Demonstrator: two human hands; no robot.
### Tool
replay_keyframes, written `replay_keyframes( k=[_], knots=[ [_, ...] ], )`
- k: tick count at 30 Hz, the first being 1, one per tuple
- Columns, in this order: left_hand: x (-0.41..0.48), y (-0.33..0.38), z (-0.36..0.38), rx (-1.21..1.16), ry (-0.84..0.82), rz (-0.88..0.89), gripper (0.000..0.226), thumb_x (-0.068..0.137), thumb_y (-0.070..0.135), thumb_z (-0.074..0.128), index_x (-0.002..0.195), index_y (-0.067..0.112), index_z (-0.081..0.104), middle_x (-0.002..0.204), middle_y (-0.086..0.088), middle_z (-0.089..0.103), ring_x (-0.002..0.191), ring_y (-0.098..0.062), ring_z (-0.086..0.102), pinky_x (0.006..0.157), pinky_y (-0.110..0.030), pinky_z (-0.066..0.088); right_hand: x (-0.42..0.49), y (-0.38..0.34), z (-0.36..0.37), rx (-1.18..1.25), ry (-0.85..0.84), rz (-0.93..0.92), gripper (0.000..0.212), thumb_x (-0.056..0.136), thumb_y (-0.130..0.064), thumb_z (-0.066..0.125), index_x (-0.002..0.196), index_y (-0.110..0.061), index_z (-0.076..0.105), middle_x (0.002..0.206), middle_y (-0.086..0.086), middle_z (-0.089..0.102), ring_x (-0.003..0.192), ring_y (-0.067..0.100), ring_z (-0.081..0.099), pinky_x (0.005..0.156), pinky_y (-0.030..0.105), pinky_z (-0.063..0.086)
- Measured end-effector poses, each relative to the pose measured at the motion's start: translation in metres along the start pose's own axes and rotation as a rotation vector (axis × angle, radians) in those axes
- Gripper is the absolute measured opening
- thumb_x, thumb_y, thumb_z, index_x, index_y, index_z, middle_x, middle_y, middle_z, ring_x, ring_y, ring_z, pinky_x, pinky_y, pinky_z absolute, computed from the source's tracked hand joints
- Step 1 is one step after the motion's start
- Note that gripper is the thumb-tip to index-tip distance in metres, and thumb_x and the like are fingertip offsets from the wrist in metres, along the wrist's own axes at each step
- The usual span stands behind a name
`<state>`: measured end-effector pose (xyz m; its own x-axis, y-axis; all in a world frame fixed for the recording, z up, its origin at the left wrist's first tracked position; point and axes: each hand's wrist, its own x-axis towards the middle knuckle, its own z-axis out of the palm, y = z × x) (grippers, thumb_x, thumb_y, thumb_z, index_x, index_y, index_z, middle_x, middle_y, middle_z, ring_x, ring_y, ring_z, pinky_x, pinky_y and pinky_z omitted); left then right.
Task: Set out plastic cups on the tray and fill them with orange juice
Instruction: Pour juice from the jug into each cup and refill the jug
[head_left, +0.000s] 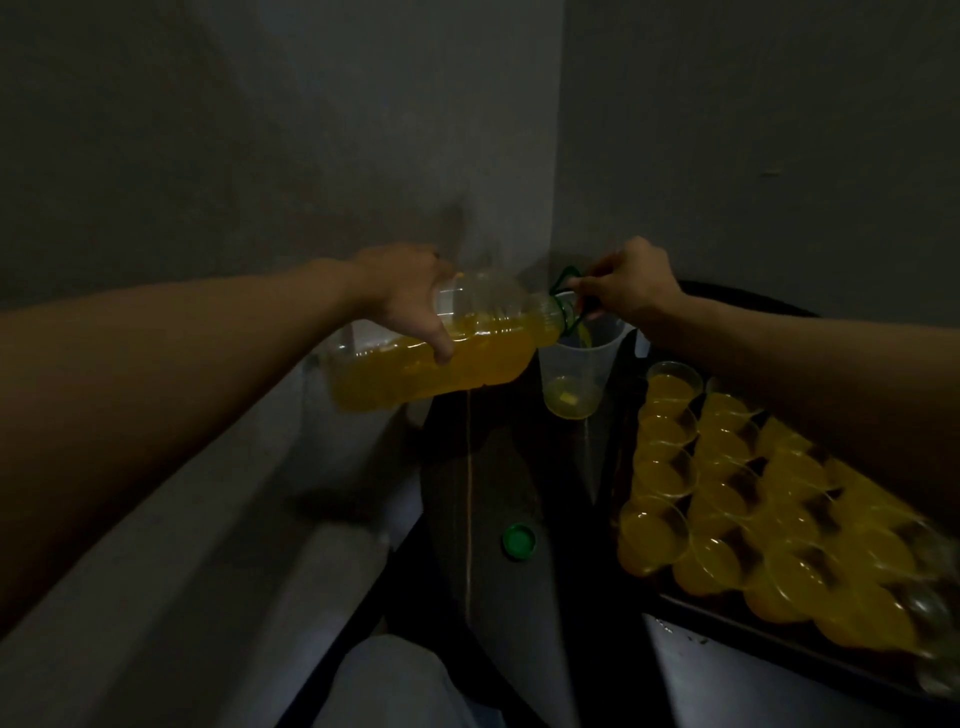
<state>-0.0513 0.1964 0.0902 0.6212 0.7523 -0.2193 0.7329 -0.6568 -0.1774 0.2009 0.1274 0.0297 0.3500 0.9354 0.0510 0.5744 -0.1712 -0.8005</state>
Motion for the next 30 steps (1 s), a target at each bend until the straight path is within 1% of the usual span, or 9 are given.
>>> replay_keyframes(
  k=[6,8,11,14,18,23,30],
  knots=[
    [0.0000,0.0005,-0.0022,0.010,0.006,-0.001,0.109,0.057,0.069,0.083,0.146,0.019,0.045,0.131,-0.004,0.050,0.118,-0.029,0.053,0.086,-0.040,0.052,-0.0012,-0.0007,0.0003,0.016,0.009,0.004,0.012,0.091,-0.017,0.072,0.085,-0.007,0.072,0.069,0.002,0.068,0.049,-0.001,0.065,0.049,0.010,0.050],
    [0.0003,0.0004,-0.0022,0.017,0.009,0.004,0.109,0.057,0.069,0.082,0.147,0.019,0.045,0.130,-0.004,0.050,0.119,-0.029,0.053,0.085,-0.039,0.050,-0.0011,-0.0005,0.0002,0.022,0.002,0.011,0.011,0.091,-0.016,0.072,0.087,-0.006,0.073,0.070,0.002,0.068,0.049,-0.001,0.065,0.049,0.010,0.050],
    [0.0017,0.0004,-0.0017,0.018,0.015,0.009,0.109,0.057,0.069,0.082,0.147,0.020,0.045,0.122,-0.002,0.048,0.118,-0.030,0.053,0.081,-0.038,0.049,-0.0008,0.0005,0.0011,0.019,0.001,0.018,0.012,0.092,-0.017,0.071,0.089,-0.005,0.074,0.072,0.002,0.069,0.051,-0.002,0.066,0.051,0.010,0.051],
    [0.0031,-0.0003,-0.0009,0.037,0.013,0.015,0.110,0.057,0.070,0.081,0.148,0.021,0.044,0.127,-0.003,0.049,0.117,-0.029,0.053,0.077,-0.036,0.044,-0.0025,0.0016,0.0029,0.009,0.020,0.009,0.013,0.091,-0.017,0.072,0.088,-0.005,0.074,0.072,0.003,0.070,0.050,-0.001,0.066,0.051,0.011,0.053],
    [0.0038,-0.0006,-0.0029,0.040,0.007,0.019,0.112,0.057,0.070,0.081,0.150,0.020,0.042,0.129,-0.004,0.048,0.118,-0.029,0.052,0.080,-0.037,0.047,-0.0039,0.0007,0.0017,0.027,0.014,0.019,0.012,0.092,-0.016,0.070,0.089,-0.005,0.073,0.074,0.004,0.070,0.052,-0.001,0.066,0.052,0.011,0.053],
    [0.0028,0.0004,-0.0066,0.050,0.020,0.014,0.110,0.056,0.070,0.081,0.148,0.020,0.045,0.129,-0.004,0.049,0.119,-0.030,0.053,0.083,-0.037,0.049,-0.0035,0.0002,-0.0001,0.033,0.019,0.019,0.014,0.092,-0.017,0.070,0.088,-0.004,0.073,0.076,0.006,0.071,0.053,-0.001,0.067,0.052,0.012,0.052],
    [0.0033,-0.0005,-0.0090,0.065,0.029,0.008,0.110,0.055,0.070,0.081,0.146,0.021,0.046,0.128,-0.002,0.049,0.119,-0.029,0.053,0.078,-0.037,0.046,-0.0039,-0.0001,0.0019,0.022,0.031,0.015,0.015,0.091,-0.017,0.072,0.086,-0.003,0.074,0.076,0.008,0.072,0.052,0.002,0.067,0.053,0.014,0.054]
  ],
)
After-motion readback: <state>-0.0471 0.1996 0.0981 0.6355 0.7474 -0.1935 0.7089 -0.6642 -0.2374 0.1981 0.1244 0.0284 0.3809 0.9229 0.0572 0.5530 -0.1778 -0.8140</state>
